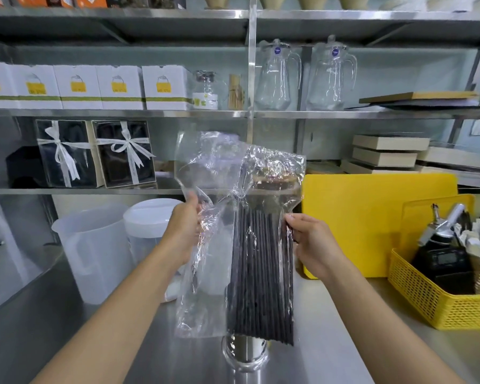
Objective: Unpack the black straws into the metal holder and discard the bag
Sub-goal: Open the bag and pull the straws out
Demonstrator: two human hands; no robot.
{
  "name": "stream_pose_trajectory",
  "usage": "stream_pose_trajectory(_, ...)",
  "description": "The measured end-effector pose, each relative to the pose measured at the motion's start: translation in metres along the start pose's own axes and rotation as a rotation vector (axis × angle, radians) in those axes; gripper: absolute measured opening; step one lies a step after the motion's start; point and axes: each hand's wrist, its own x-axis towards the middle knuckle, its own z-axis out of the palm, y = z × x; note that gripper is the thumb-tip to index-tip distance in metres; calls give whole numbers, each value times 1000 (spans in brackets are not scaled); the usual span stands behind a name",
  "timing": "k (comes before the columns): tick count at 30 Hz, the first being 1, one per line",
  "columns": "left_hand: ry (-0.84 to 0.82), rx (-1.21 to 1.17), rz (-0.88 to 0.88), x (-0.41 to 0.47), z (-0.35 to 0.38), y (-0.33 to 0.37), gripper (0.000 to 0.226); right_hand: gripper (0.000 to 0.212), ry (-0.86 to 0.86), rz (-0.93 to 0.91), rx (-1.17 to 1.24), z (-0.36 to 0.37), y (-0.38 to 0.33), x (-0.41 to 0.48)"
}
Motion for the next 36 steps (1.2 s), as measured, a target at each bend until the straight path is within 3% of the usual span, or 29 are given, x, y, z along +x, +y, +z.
stream_pose_trajectory(2,-128,75,-53,-5,2,1,64,16,17,90,33,-7,8,4)
stream_pose_trajectory(5,-292,218,-101,-11,6,0,31,14,60,197,-31,-12,17,5)
stream_pose_trajectory(7,-321,180,-172,-12,10,0,9,12,118,215,-156,-13,21,6)
stream_pose_trajectory(9,-347,45,-227,-11,13,1,10,6,202,146,-375,-10,22,6)
stream_pose_trajectory(12,-357,-89,-269,-10,19,5,21,30,286,-40,-542,2,12,-3)
stream_pose_trajectory(15,-259,-202,-262,-7,26,9,7,30,-9,-29,-362,17,-17,-21)
stream_pose_trajectory(18,-148,-229,-220,-9,37,13,8,59,-335,-21,-513,27,-40,-35)
stream_pose_trajectory(20,-133,-266,-205,-13,44,16,6,75,-350,-84,-763,35,-45,-39)
stream_pose_trajectory(22,-178,-281,-194,-19,49,19,5,62,-168,-214,-1046,41,-42,-35)
stream_pose_trajectory(24,-221,-259,-170,-22,50,20,16,35,8,-337,-1199,43,-37,-31)
stream_pose_trajectory(27,-305,-201,-81,-28,47,24,29,20,49,-403,-1089,37,-34,-27)
stream_pose_trajectory(29,-423,-98,49,-32,39,28,40,30,-3,-362,-897,30,-40,-27)
stream_pose_trajectory(31,-476,17,205,-33,27,29,66,35,-55,-323,-743,20,-46,-26)
stream_pose_trajectory(33,-348,287,410,-26,19,25,95,30,-110,-308,-614,9,-51,-26)
stream_pose_trajectory(36,12,697,750,-21,12,25,122,32,-170,-272,-515,-7,-55,-23)
